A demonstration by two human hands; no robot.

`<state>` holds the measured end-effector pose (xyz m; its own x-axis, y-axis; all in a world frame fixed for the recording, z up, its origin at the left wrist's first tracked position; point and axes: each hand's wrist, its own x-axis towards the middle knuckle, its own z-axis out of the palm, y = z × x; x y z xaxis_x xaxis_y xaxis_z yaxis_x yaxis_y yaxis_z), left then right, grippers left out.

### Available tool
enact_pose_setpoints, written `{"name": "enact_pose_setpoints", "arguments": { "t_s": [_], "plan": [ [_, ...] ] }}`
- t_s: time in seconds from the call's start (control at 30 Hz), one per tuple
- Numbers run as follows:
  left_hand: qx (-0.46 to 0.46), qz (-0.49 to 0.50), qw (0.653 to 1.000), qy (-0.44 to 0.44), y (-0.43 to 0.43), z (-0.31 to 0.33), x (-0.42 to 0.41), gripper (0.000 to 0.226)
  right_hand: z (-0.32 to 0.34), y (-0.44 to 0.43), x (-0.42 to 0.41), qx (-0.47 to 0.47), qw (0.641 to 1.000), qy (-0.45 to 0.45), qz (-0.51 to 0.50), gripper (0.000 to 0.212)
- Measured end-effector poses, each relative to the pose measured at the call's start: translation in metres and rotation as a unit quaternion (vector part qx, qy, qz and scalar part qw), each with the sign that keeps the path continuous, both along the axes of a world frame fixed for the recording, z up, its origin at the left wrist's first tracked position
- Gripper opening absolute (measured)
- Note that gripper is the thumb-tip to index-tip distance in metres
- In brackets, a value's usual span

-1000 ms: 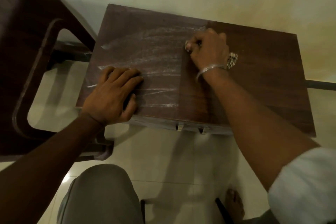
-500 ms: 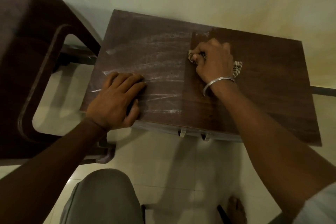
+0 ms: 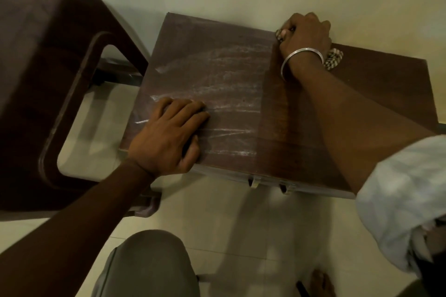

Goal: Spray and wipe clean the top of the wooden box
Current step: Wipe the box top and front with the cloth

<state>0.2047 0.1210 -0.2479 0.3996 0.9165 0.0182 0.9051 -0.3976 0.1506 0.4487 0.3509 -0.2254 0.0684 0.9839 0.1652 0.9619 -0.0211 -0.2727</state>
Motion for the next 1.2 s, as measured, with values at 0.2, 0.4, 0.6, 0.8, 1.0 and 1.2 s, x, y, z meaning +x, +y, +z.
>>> {"name": "enact_pose_setpoints", "arguments": {
  "t_s": [0.2, 0.4, 0.6, 0.8, 1.0, 1.2],
  "plan": [
    [0.004, -0.001, 1.000, 0.005, 0.000, 0.000, -0.001, 0.057, -0.006, -0.011, 0.007, 0.008, 0.996, 0.031, 0.089, 0.014],
    [0.008, -0.004, 1.000, -0.002, -0.001, 0.000, 0.000, 0.056, -0.014, -0.061, 0.012, 0.021, 0.983, 0.055, 0.173, 0.007],
    [-0.004, 0.000, 1.000, 0.006, 0.000, 0.001, 0.000, 0.058, -0.001, -0.017, -0.006, 0.008, 0.993, 0.035, 0.113, 0.013],
    [-0.002, -0.006, 1.000, 0.005, 0.001, -0.001, 0.000, 0.059, 0.000, 0.003, -0.016, -0.005, 0.996, 0.032, 0.089, 0.013],
    [-0.002, -0.002, 1.000, 0.000, 0.000, 0.000, -0.001, 0.058, -0.009, -0.052, 0.001, 0.009, 0.983, 0.065, 0.174, 0.008],
    [-0.009, 0.003, 1.000, 0.004, 0.001, 0.001, 0.000, 0.059, -0.007, -0.054, -0.001, 0.006, 0.985, 0.065, 0.161, 0.007]
  ]
}}
